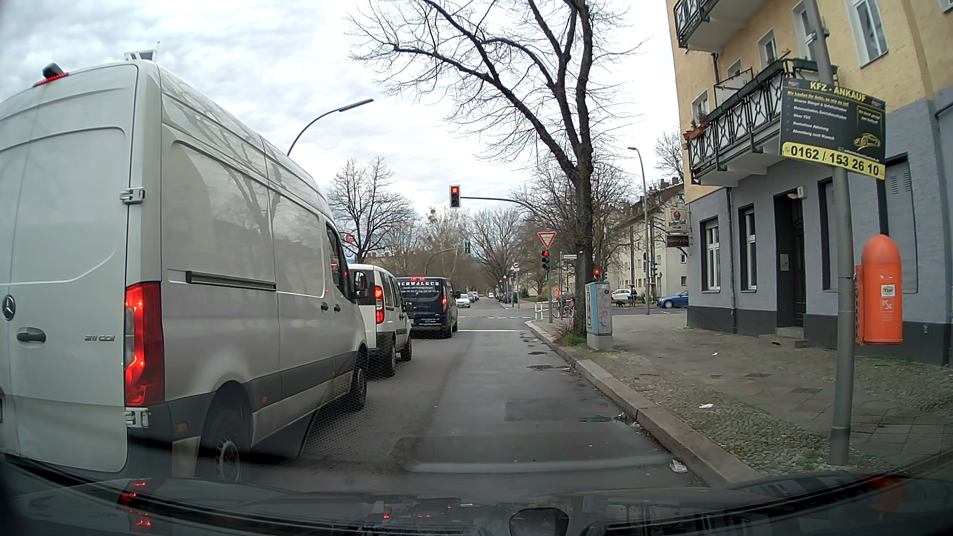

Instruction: Follow the waypoints while adhering to traffic rules and regulations

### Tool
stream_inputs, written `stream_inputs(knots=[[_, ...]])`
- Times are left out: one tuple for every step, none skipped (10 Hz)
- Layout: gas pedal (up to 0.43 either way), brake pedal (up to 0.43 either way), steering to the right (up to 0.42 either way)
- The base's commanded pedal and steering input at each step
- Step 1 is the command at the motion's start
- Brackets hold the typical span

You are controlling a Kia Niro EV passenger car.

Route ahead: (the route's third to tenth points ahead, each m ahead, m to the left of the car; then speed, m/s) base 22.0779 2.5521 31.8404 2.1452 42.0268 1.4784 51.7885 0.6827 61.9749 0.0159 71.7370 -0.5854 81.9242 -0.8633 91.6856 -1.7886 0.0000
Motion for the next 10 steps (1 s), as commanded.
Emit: stream_inputs(knots=[[0.000, 0.421, -0.019], [0.000, 0.421, -0.018], [0.000, 0.421, -0.018], [0.000, 0.421, -0.019], [0.000, 0.421, -0.019], [0.000, 0.427, -0.019], [0.000, 0.421, -0.019], [0.000, 0.421, -0.019], [0.000, 0.421, -0.019], [0.000, 0.421, -0.019]])
